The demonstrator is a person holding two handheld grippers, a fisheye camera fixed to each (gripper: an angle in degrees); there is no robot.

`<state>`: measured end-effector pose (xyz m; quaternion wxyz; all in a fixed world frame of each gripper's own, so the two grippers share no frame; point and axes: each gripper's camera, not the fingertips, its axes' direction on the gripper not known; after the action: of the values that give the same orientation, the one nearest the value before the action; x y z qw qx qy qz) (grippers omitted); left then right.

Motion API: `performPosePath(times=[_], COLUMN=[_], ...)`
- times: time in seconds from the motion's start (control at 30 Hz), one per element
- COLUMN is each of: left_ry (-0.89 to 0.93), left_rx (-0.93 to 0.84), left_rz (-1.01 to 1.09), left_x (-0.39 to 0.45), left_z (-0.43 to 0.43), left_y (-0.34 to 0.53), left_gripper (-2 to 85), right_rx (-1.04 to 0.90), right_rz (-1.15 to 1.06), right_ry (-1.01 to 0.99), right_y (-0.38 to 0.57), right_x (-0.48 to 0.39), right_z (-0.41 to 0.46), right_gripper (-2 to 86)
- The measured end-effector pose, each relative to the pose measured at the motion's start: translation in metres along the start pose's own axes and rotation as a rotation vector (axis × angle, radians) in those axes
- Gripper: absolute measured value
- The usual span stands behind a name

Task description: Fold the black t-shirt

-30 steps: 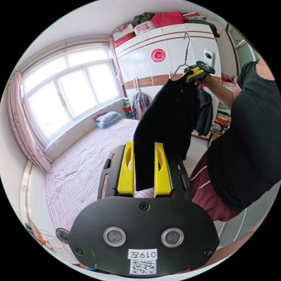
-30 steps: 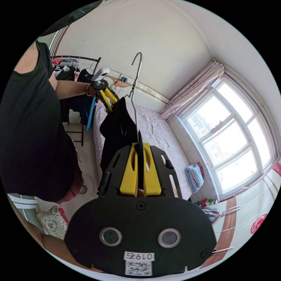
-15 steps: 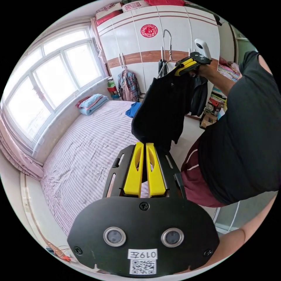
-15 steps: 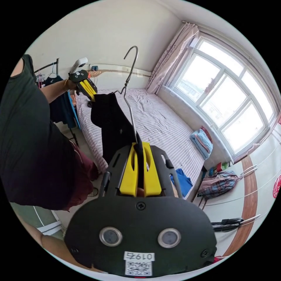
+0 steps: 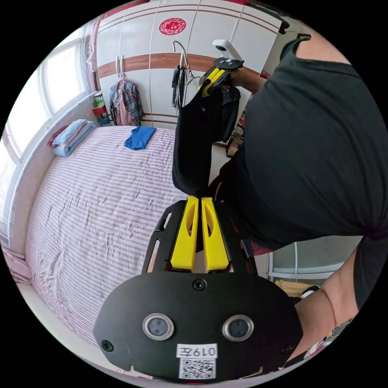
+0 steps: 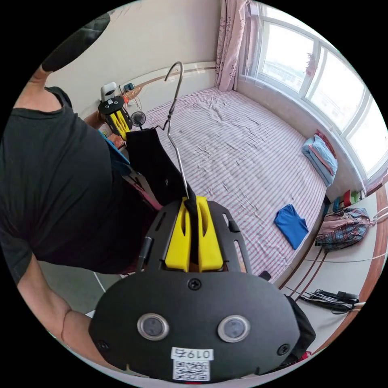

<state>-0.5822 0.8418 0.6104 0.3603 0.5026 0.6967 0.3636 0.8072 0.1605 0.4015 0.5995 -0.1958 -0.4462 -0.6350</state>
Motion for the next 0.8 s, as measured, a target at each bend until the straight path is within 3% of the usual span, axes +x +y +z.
performPosePath(times=[0.17, 0.43, 0.63, 0.8], left_ry=[-0.122, -0.248, -0.281, -0.321], left_rx=[0.008, -0.215, -0.305, -0.296], left_rz=[-0.144, -0.543, -0.758, -0.842], left_x=[-0.149, -0.426, -0.571, -0.636], left_z=[0.018, 0.186, 0.283, 0.305], left_y=[0.010, 0.086, 0.160, 0.207], left_gripper=[1.0, 0.8, 0.7, 0.6], right_rx=[-0.013, -0.148, -0.283, -0.315], right_rz=[-0.020, 0.096, 0.110, 0.079], right_ry=[-0.091, -0.108, 0.052, 0.118], right_y=[-0.091, -0.255, -0.355, -0.429], right_x=[0.123, 0.331, 0.384, 0.414], right_z=[0.037, 0.281, 0.406, 0.432], right_gripper=[-0.8, -0.8, -0.8, -0.8])
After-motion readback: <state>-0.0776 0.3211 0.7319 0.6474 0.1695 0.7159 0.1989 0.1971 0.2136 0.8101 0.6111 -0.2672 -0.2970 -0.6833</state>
